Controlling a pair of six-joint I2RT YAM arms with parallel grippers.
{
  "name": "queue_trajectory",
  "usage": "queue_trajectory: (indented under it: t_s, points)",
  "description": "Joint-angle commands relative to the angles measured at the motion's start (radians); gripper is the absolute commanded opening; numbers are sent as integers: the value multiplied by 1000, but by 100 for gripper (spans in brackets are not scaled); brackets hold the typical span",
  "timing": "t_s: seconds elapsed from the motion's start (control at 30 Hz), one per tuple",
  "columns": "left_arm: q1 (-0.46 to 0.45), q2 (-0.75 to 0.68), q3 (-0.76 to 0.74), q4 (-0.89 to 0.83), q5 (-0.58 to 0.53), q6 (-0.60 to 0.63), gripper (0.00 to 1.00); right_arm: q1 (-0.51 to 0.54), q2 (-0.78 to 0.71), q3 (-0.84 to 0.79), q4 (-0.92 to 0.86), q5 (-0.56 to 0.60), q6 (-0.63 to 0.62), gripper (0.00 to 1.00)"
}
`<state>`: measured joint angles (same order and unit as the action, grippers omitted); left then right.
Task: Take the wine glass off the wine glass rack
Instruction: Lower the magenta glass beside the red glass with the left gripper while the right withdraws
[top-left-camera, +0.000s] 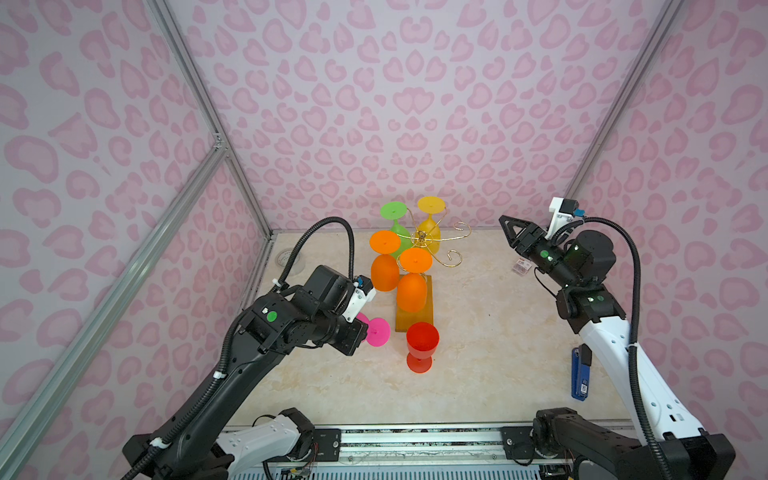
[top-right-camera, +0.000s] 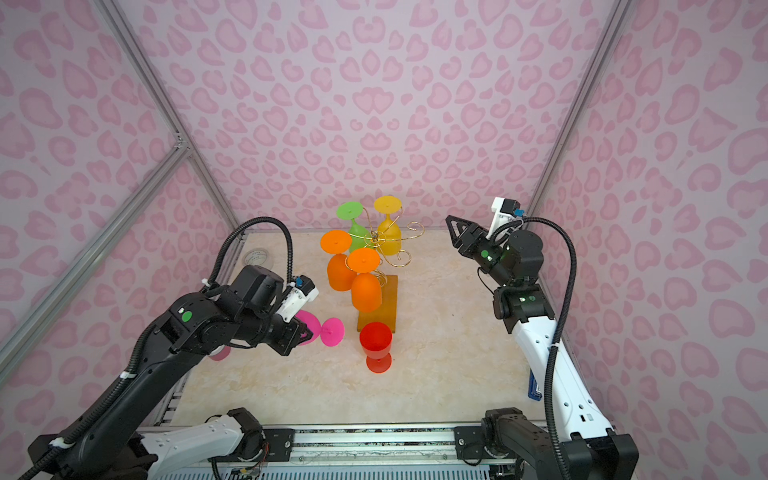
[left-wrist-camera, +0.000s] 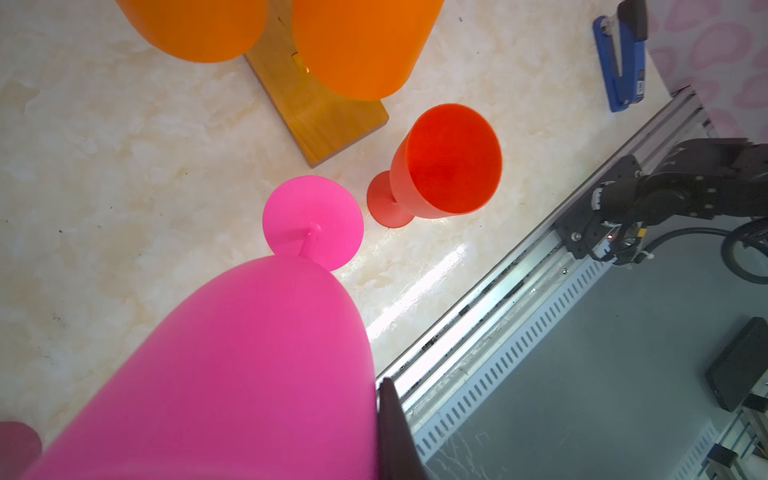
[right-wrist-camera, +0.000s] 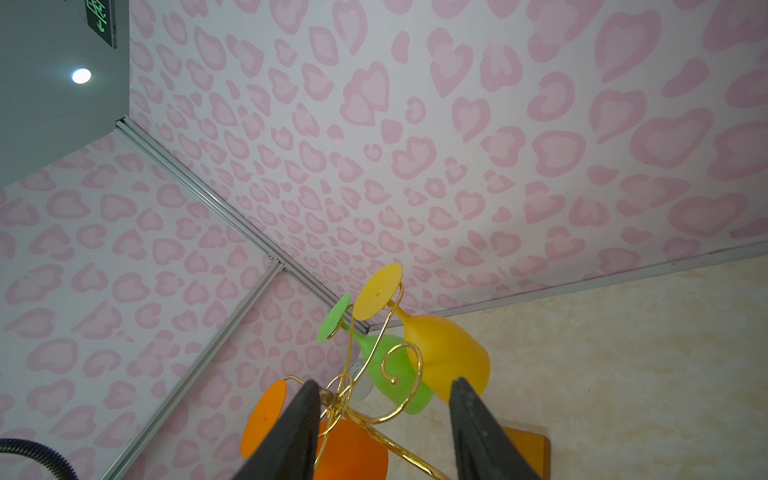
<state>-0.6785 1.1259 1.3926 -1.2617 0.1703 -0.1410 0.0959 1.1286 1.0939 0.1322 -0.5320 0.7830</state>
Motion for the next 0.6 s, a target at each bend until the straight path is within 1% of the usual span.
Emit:
queue_trajectory:
  t_s: [0.0,0.07,0.1,0.2,0.27,0.37,0.43,0.57]
  points:
    - [-34,31,-32,17,-86,-26,1,0,6,-6,13,-11,-4,51]
    - [-68,55,-41,36,-122,-35,1,0,2,-9,8,-3,-10,51]
    - [-85,69,-73,48,-130,-42,1,1,-1,-9,3,5,-15,51]
    - [-119,122,-82,62,-150,-56,1,-1,-1,-2,-7,13,-24,51]
    - [-135,157,-88,74,-173,-63,1,1,-1,1,-9,9,-25,51]
    - [-153,202,-101,94,-159,-71,1,0,-8,-7,-7,16,-29,51]
    - [-170,232,-103,96,-176,-78,1,-1,-16,-15,-7,23,-33,51]
    - [-193,279,-101,87,-204,-80,3,-3,-23,-19,-17,28,-41,51]
